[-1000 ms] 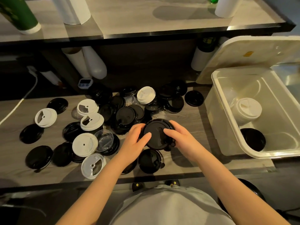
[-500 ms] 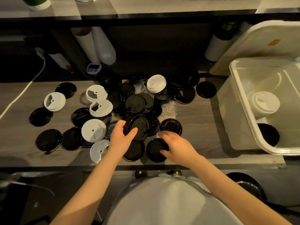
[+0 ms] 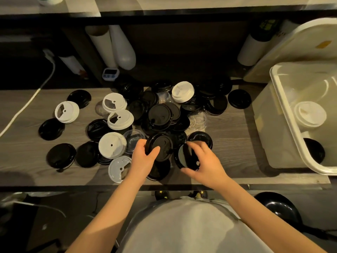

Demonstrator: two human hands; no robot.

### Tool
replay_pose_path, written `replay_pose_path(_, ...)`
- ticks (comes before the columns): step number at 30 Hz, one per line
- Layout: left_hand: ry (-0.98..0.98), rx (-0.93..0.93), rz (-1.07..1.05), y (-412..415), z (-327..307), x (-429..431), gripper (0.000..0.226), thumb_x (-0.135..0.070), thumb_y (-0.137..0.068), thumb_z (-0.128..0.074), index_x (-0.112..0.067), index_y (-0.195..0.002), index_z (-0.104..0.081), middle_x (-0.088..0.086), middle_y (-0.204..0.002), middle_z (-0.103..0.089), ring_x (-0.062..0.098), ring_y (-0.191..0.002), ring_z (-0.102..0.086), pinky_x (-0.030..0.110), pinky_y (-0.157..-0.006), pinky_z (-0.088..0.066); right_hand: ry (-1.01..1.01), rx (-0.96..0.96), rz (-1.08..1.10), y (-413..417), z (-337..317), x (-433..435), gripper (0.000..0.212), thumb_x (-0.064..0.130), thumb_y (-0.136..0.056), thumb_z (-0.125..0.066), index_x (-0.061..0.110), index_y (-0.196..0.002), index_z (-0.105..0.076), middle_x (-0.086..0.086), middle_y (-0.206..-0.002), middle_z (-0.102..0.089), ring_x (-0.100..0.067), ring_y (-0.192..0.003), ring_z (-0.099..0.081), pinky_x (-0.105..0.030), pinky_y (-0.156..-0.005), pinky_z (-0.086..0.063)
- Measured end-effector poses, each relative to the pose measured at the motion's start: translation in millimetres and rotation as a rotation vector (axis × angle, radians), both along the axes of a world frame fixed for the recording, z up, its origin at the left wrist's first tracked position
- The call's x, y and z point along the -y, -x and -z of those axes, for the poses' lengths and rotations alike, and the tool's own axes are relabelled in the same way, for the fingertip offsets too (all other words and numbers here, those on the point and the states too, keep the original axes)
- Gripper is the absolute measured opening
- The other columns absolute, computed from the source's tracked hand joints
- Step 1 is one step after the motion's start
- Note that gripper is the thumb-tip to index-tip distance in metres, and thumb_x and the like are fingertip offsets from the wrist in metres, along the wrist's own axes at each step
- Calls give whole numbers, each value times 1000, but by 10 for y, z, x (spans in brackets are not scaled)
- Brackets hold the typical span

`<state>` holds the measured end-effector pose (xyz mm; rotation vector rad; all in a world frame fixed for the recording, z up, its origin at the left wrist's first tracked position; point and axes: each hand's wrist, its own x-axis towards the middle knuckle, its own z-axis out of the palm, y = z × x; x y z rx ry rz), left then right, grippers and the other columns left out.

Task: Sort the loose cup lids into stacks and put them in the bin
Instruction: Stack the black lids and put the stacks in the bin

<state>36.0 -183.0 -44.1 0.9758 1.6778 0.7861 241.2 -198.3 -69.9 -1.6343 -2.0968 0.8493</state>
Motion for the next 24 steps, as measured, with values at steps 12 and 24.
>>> replay_pose_path(12,38,425,7,86,-104,29,32,-52,-71,-56,-33,-96,-56,5,-118,-60,23,-118,-53,50,-104,-39,-12,-409,75,591,-163,-140,92,41,-63,-82,23,-140,-35,12,-135,-38,3,-128,-33,-14,-105,-32)
replay_pose_path(24,-244,64,169,546,14,90,35,1,-86,-59,-30,-97,-48,-2,-98,-62,10,-94,-61,23,-84,-48,-63,-153,-16,804,11,-143,91,29,-71,-80,30,-145,-26,12,-146,-29,-1,-135,-25,-8,-108,-17)
